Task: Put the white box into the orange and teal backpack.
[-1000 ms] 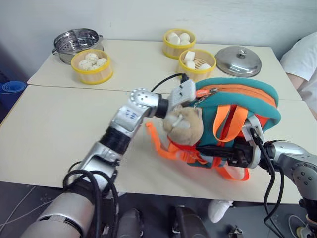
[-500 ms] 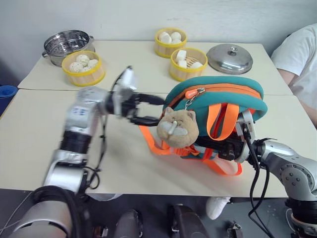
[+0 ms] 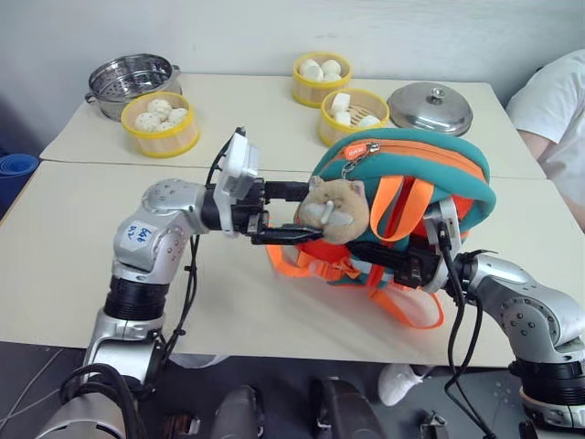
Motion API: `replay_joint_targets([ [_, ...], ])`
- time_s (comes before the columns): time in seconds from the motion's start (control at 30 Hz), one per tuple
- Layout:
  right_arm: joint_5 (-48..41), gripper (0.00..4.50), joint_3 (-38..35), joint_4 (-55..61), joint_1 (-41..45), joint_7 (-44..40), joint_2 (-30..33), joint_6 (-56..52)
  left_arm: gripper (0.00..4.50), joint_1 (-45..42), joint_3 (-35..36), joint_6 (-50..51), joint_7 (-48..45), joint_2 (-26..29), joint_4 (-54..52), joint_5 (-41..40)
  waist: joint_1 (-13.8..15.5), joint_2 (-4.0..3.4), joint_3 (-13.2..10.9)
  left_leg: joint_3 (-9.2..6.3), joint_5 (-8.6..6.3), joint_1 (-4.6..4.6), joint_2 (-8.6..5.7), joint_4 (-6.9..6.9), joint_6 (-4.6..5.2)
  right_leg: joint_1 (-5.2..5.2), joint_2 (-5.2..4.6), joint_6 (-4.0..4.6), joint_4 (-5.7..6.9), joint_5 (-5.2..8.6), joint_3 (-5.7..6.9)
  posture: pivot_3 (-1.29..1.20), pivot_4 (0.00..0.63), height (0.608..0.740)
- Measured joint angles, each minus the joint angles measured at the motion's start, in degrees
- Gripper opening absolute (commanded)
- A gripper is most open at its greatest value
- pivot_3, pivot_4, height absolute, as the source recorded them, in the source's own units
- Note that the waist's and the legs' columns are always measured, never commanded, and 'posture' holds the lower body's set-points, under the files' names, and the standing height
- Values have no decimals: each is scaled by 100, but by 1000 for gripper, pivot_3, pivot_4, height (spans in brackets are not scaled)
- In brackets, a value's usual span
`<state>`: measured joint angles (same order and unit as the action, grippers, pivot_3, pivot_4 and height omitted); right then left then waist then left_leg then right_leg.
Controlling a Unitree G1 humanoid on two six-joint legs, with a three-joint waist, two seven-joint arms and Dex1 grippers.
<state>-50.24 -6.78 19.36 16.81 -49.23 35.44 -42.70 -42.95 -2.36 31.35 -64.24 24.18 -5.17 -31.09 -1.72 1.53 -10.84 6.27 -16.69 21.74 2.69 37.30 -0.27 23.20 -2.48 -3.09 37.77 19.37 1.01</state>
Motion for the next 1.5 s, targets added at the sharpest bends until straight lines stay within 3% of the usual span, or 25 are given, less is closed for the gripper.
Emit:
replay_joint_targets([
  [0.17, 4, 0, -7, 2, -14, 39, -1, -18, 769, 175, 25, 69, 14, 247, -99, -89, 5, 0, 0, 1, 7, 0, 0, -1, -13, 0, 0, 0, 0, 0, -1, 0, 150, 740],
  [0.27, -228, 0, -109, 16, -85, 177, -43, -179, 441, 5, 302, 72, -112, 717, 334, -212, 2, 0, 0, 1, 10, -3, 2, -3, -18, 3, 1, 3, 4, 1, 0, 0, 150, 740],
  [0.4, -616, 0, -485, 53, -210, 396, -67, -354, 431, -348, 786, -277, -140, 1287, 1558, -9, 8, 0, 0, 5, 11, -5, 1, -8, -17, 5, 1, 4, 3, 2, -2, 0, 150, 740],
  [0.5, -805, 0, -667, 70, -229, 531, -67, -375, 431, -498, 784, -231, -161, 1268, 2341, 24, 15, 0, 0, 6, 8, -3, 0, -6, -12, 5, -2, 4, 1, 2, -2, 0, 150, 740],
  [0.7, -1019, 0, -925, 77, -493, 707, -66, -417, 431, -536, 150, -1131, -22, 924, 3370, 949, 29, 1, 0, 10, 7, 5, -1, -5, -11, 11, -4, 3, 1, 1, -2, 0, 150, 740],
  [0.93, -1033, 0, -944, 83, -735, 903, -263, -327, 431, -63, -490, -2194, 128, 14, 3273, 1621, 41, 2, 1, 12, 7, 14, -1, 1, -8, 19, -4, 2, 5, 1, -4, 0, 150, 740],
  [1.13, -934, 0, -927, 109, -854, 1050, -461, -136, 431, 358, -272, -1590, 195, 2, 2620, 1363, 30, 2, 1, 9, 6, 15, 0, 1, -5, 20, -5, 2, 7, 1, -3, 0, 150, 740],
  [1.2, -690, 0, -928, 115, -840, 1156, -658, 169, 1132, 515, -260, -1655, 158, 294, 2583, 1422, -21, 1, 2, 12, 9, 11, 1, -4, -9, 23, 0, 2, 10, 1, -8, 0, 150, 740],
  [1.33, -303, 1225, -920, 117, -812, 1215, -796, 664, 2322, 928, -98, -1637, 60, 751, 2375, 1427, -33, 1, 2, 17, 13, 1, 3, -14, -14, 24, 2, 4, 15, 1, -11, 0, 150, 740],
  [1.43, 397, 2279, -818, 249, -1106, 761, -213, 1163, 3299, 1552, 107, -1548, -73, 1156, 1920, 1320, -12, -1, 3, 24, 9, 2, 2, -19, -11, 27, -1, 4, 9, 2, -17, 0, 150, 740],
  [1.5, 1278, 2952, -768, 304, -1521, 149, 249, 2181, 3925, 2114, 389, -1499, -241, 1476, 1524, 1118, 8, -1, 3, 24, -10, 6, 2, -18, 14, 27, -1, 4, 0, 2, -15, 0, 150, 740],
])
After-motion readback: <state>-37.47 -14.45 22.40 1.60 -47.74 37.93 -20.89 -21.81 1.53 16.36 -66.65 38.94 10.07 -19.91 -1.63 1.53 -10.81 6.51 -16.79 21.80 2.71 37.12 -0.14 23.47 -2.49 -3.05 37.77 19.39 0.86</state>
